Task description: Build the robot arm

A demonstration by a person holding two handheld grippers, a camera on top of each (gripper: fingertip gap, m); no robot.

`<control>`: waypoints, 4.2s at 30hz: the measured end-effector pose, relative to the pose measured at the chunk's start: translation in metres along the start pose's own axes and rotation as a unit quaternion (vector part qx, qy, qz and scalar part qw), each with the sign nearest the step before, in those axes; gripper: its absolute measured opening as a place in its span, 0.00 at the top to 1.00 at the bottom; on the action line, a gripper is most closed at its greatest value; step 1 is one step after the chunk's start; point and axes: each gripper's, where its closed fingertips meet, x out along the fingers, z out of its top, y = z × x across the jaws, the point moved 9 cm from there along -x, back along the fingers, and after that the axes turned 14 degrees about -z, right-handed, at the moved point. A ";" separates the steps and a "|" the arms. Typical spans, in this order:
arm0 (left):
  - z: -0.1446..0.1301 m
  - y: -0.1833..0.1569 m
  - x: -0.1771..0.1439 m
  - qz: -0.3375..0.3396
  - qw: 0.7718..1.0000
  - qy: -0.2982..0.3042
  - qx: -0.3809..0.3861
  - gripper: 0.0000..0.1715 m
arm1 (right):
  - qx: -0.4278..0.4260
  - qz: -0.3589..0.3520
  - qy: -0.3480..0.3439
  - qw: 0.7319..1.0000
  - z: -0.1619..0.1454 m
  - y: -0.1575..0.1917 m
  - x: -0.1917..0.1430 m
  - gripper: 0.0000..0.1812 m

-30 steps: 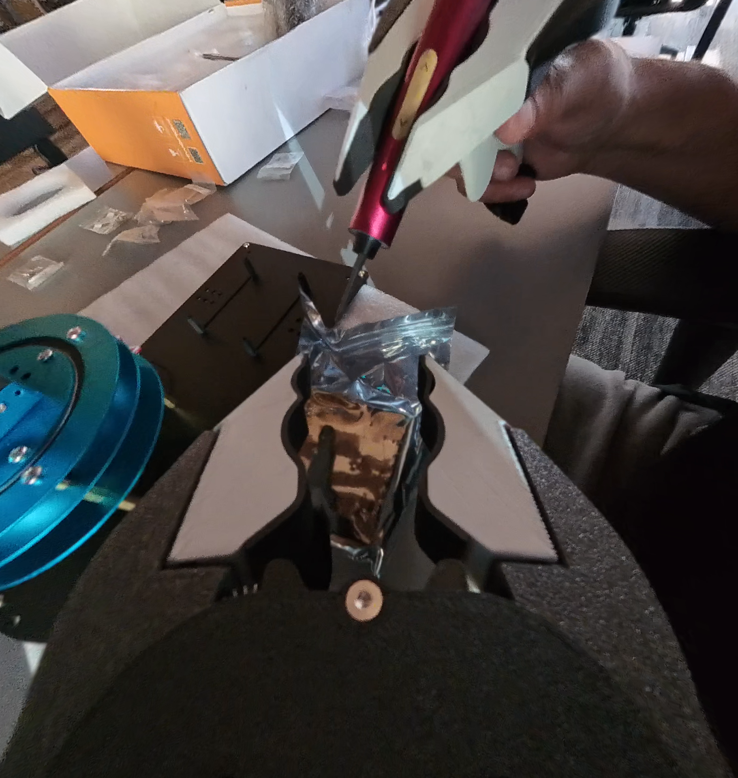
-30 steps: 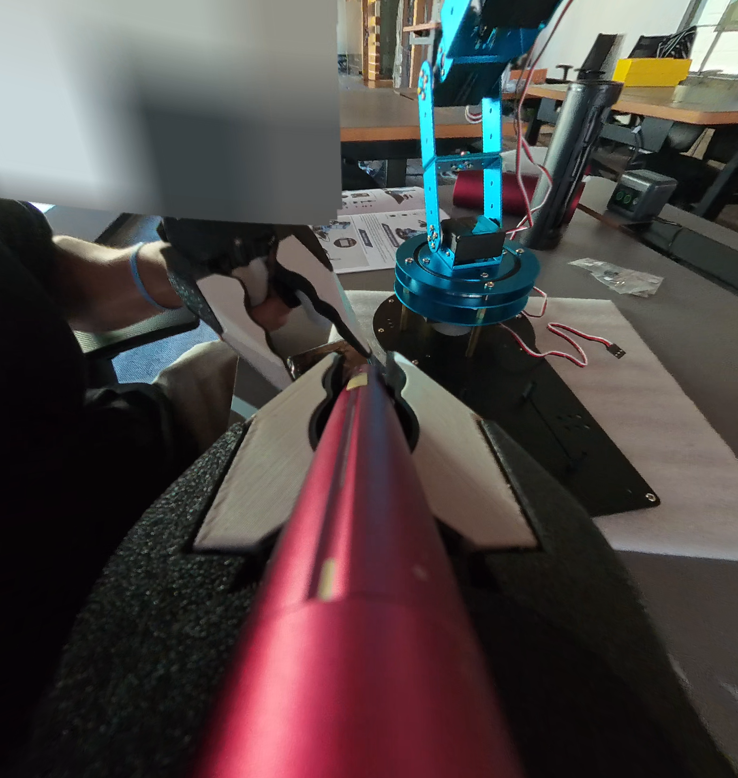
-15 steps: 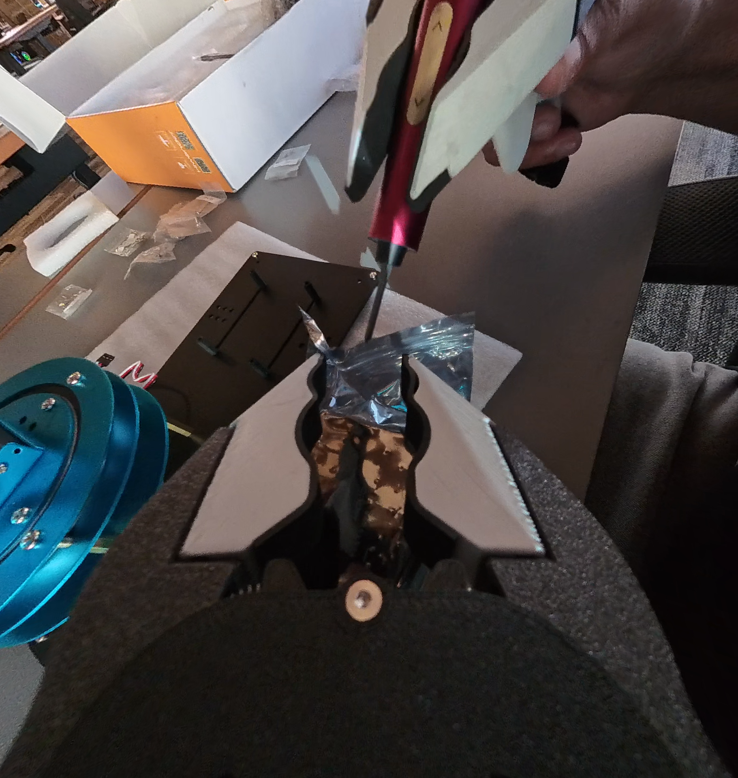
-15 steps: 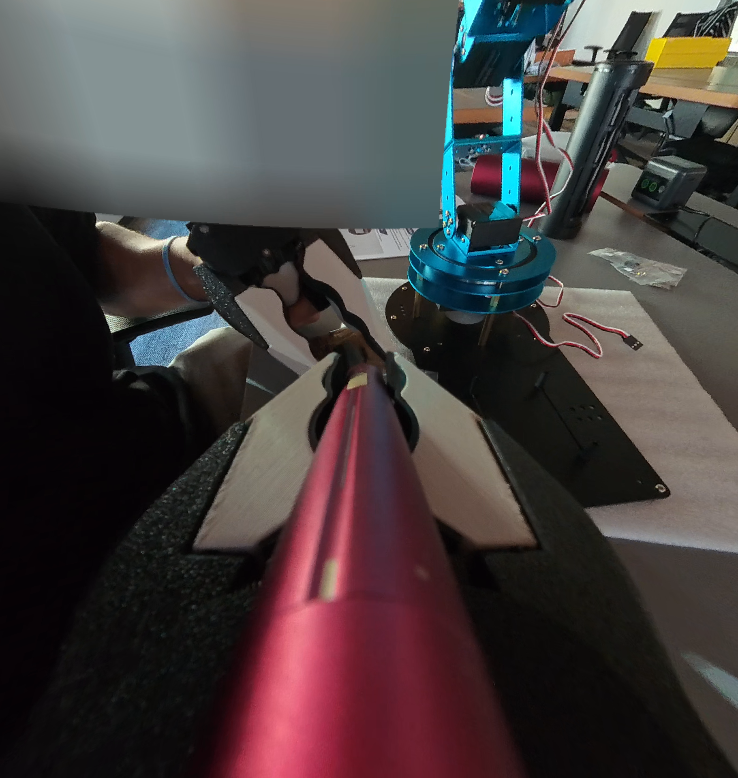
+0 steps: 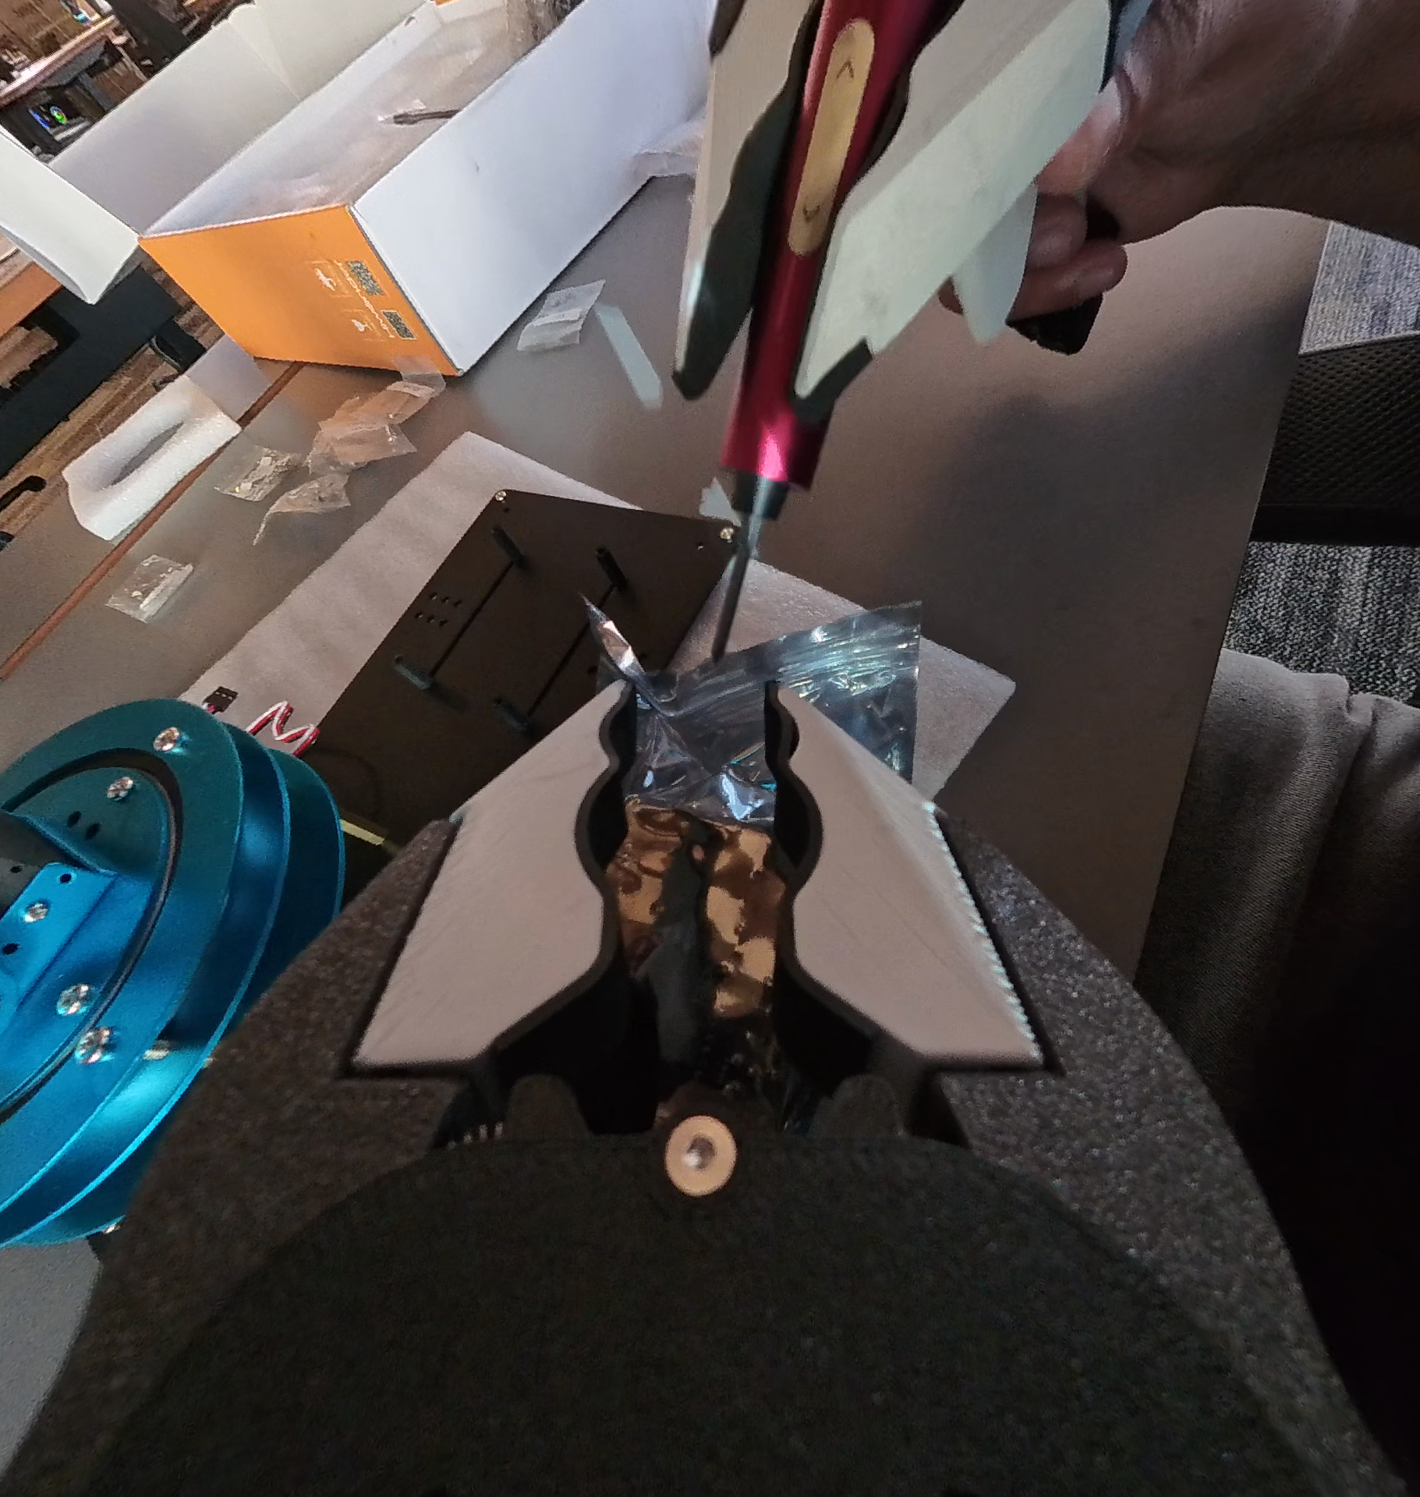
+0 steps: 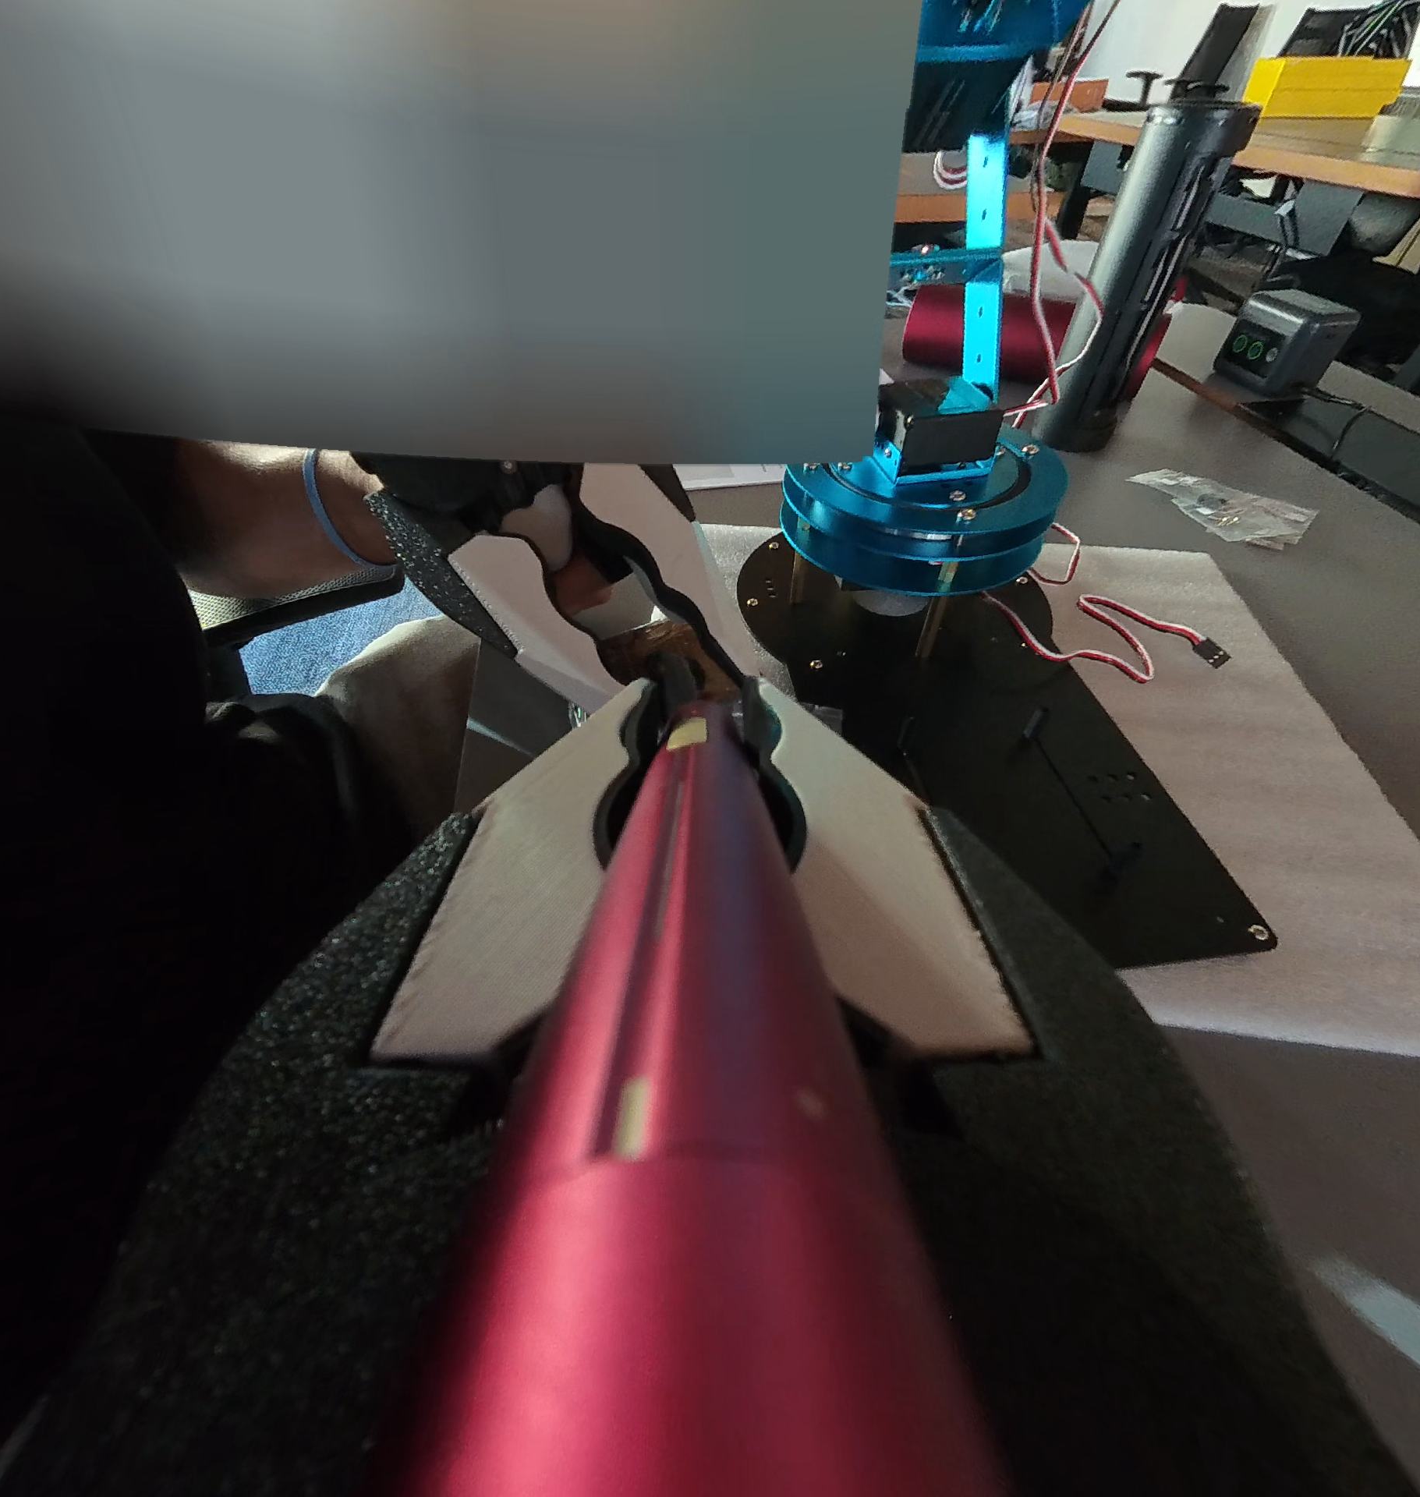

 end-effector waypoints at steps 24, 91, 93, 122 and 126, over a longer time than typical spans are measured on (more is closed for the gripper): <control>0.002 0.000 0.002 -0.003 1.000 0.005 0.007 0.82 | -0.003 0.002 0.004 1.000 -0.002 -0.001 0.000 0.90; -0.011 -0.009 -0.009 -0.121 0.908 -0.071 -0.396 0.80 | -0.116 0.009 0.009 0.993 -0.008 0.032 0.015 0.89; -0.009 -0.009 -0.008 -0.102 0.916 -0.069 -0.381 0.82 | -0.124 0.003 0.009 0.992 -0.006 0.033 0.015 0.89; -0.011 -0.001 0.000 -0.083 0.909 -0.096 -0.397 1.00 | -0.201 -0.075 0.097 0.972 0.001 0.046 0.007 0.89; -0.005 -0.001 0.003 -0.072 0.924 -0.079 -0.368 1.00 | -0.147 -0.056 0.069 0.985 0.001 0.036 -0.002 0.89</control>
